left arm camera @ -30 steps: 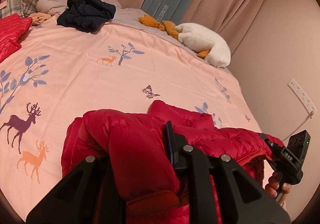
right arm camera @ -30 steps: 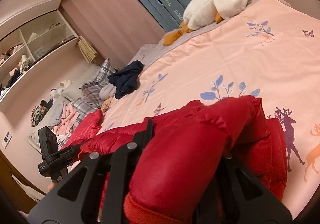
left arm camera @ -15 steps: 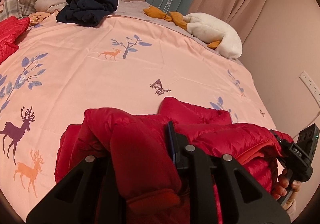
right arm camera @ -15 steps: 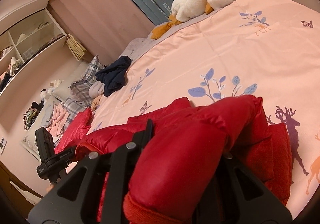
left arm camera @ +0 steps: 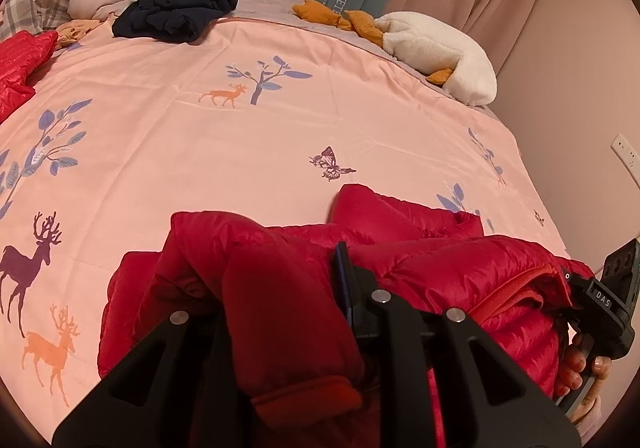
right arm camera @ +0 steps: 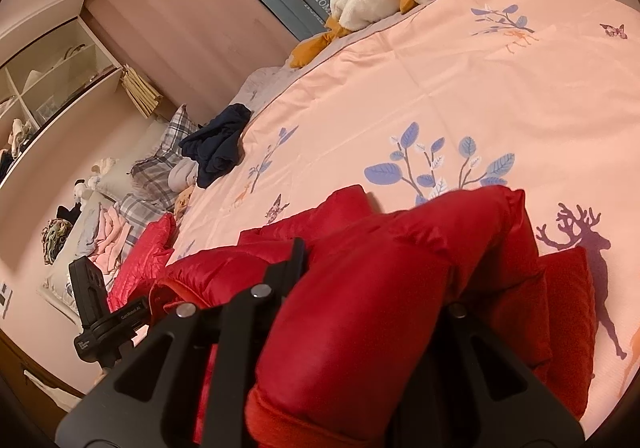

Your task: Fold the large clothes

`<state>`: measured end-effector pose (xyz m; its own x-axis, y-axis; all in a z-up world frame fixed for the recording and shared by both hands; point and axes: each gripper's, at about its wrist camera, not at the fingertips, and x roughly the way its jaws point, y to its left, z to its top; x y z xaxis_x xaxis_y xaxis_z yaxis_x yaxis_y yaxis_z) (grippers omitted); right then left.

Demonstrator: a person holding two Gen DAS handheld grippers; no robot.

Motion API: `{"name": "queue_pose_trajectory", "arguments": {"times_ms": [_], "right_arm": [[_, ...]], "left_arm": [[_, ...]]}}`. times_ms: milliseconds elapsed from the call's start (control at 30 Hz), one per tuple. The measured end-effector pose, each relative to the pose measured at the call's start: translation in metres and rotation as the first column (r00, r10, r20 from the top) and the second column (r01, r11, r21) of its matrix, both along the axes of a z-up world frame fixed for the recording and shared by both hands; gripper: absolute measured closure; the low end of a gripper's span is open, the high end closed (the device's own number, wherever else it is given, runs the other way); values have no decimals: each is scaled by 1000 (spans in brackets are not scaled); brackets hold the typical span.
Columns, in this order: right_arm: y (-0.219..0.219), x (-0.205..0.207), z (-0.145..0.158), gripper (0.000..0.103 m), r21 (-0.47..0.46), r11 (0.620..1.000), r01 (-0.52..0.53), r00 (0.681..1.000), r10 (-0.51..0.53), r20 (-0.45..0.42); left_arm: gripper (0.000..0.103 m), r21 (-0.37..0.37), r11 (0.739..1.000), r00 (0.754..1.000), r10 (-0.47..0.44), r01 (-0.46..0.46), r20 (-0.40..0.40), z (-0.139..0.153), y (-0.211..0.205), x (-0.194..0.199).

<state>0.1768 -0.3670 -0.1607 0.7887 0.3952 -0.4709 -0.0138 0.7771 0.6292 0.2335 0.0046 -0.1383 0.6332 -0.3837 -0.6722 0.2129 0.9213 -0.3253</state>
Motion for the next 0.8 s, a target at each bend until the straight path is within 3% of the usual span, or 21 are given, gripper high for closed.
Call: {"name": "queue_pose_trajectory", "arguments": {"times_ms": [800], "right_arm": [[3,5,-10,85,1,1000,-3,999,3,-38]], "left_arm": [[83,28,1000,1000,2,-1,-27,-12,-5,7]]}}
